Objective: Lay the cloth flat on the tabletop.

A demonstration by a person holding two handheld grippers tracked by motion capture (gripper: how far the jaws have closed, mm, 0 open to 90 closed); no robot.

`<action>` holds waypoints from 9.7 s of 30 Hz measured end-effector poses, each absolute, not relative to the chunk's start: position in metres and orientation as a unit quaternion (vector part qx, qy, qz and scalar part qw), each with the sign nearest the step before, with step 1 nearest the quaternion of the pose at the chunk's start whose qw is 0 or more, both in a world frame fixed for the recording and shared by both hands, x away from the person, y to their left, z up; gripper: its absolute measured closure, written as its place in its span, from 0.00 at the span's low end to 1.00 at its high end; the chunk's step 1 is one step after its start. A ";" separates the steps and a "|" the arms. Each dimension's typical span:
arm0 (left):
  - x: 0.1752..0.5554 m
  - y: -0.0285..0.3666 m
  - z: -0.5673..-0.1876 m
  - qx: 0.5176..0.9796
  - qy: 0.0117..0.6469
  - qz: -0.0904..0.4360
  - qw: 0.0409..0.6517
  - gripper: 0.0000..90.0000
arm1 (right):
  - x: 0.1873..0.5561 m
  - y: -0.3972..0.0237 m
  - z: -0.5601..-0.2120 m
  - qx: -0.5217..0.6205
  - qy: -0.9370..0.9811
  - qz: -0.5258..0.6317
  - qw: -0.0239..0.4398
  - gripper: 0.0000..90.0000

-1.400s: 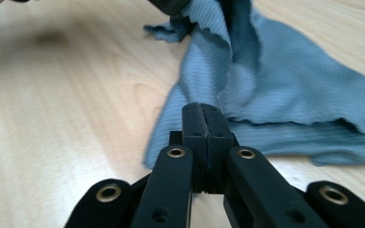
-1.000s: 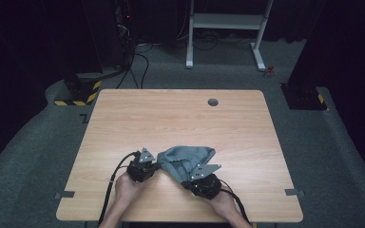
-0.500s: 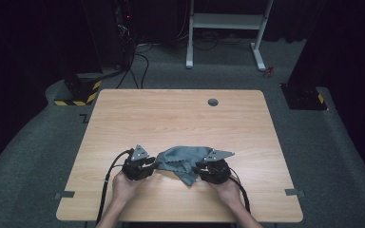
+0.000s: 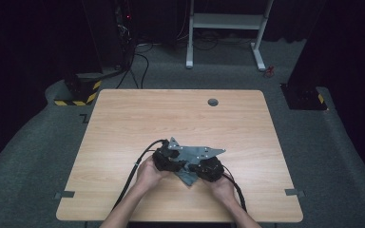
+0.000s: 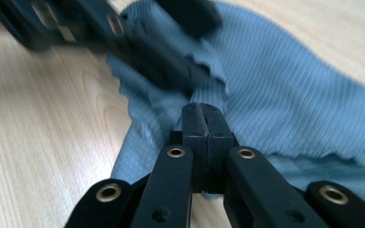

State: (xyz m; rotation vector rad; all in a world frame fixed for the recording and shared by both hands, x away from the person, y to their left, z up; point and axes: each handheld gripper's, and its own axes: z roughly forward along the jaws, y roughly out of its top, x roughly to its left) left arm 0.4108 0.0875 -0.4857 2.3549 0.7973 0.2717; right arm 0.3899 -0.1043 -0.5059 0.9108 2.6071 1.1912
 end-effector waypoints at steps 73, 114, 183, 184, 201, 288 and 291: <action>0.462 0.175 -0.479 0.769 0.480 0.213 0.364 1.00 | 0.438 -0.138 -0.482 0.401 0.828 0.344 0.187 1.00; 0.423 0.159 -0.506 0.823 0.436 0.164 0.325 0.64 | 0.433 -0.114 -0.514 0.357 0.863 0.324 0.152 0.64; 0.393 0.167 -0.526 0.791 0.447 0.200 0.367 0.43 | 0.455 -0.082 -0.503 0.378 0.853 0.335 0.131 0.82; 0.393 0.167 -0.526 0.791 0.447 0.200 0.367 0.43 | 0.455 -0.078 -0.505 0.385 0.852 0.333 0.125 0.81; 0.393 0.167 -0.526 0.790 0.448 0.200 0.367 0.43 | 0.454 -0.057 -0.506 0.361 0.858 0.357 0.083 0.81; 0.359 0.170 -0.505 0.831 0.416 0.152 0.338 0.95 | 0.352 -0.166 -0.500 0.306 0.839 0.425 0.148 0.91; 0.359 0.173 -0.505 0.826 0.425 0.144 0.342 0.94 | 0.365 -0.165 -0.501 0.337 0.830 0.421 0.140 0.77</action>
